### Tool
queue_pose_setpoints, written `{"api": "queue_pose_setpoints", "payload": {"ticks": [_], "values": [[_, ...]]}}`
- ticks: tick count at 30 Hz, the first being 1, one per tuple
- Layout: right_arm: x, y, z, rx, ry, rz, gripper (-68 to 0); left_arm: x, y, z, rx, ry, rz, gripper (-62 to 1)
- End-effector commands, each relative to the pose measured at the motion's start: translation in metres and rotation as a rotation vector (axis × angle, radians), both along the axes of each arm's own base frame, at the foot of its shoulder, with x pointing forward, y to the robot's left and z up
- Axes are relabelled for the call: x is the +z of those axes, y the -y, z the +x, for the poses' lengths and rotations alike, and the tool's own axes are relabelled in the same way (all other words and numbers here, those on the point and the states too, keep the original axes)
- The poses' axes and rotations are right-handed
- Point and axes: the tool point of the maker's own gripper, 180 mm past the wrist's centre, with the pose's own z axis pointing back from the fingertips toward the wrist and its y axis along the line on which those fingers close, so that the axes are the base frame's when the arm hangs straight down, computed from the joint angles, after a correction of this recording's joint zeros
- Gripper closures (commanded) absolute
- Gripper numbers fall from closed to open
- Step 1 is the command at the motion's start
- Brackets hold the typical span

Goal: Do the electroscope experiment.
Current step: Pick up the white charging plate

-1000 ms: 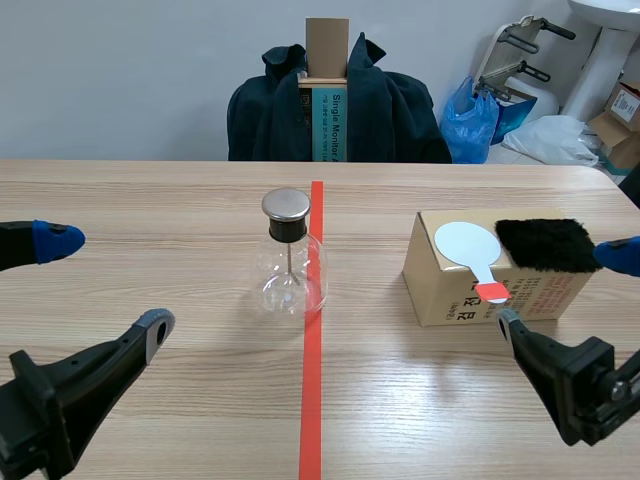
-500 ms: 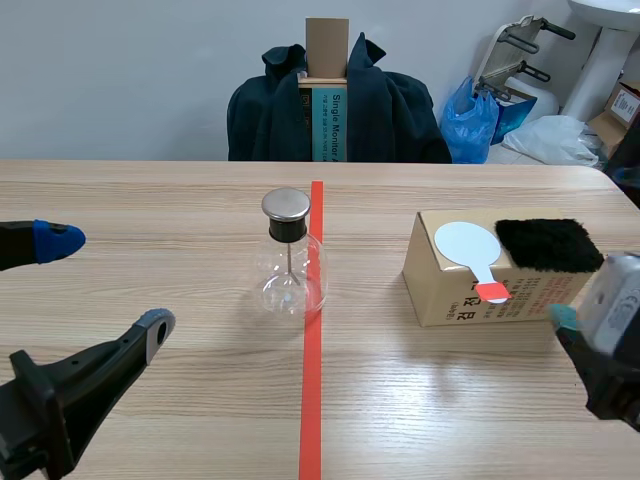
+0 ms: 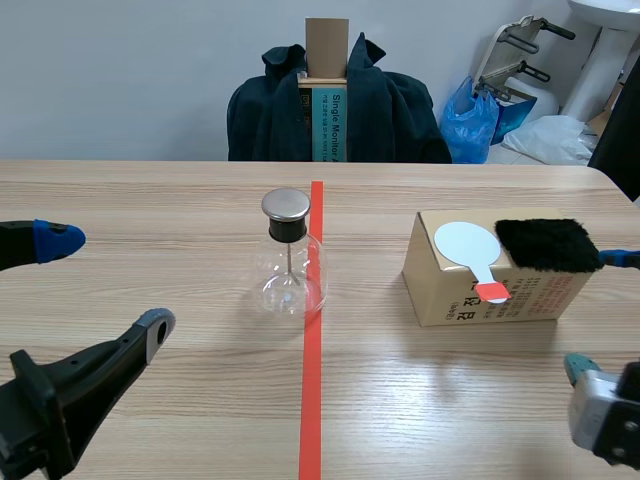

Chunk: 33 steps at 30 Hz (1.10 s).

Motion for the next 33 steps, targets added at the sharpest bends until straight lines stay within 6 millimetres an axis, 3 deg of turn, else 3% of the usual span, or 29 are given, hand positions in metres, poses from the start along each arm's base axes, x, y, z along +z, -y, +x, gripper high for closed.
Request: {"api": "queue_pose_setpoints", "payload": {"ticks": [1,7,11,23,33], "values": [[0.012,-0.006,0.018,0.014,0.076,-0.013,-67.9,0.009,0.005,-0.001,-0.01,0.021,-0.028,-62.3],[0.006,-0.014,0.046,-0.011,0.143,-0.017,-67.9,0.009,0.005,-0.001,-0.01,0.021,-0.028,-62.3],[0.005,-0.026,0.054,-0.02,0.151,0.003,-67.9,0.009,0.005,-0.001,-0.01,0.021,-0.028,-62.3],[-0.015,-0.057,0.047,-0.032,0.108,-0.024,-67.9,0.009,0.005,-0.001,-0.01,0.021,-0.028,-62.3],[-0.013,-0.058,0.048,-0.025,0.128,-0.039,-67.9,0.009,0.005,-0.001,-0.01,0.021,-0.028,-62.3]]}}
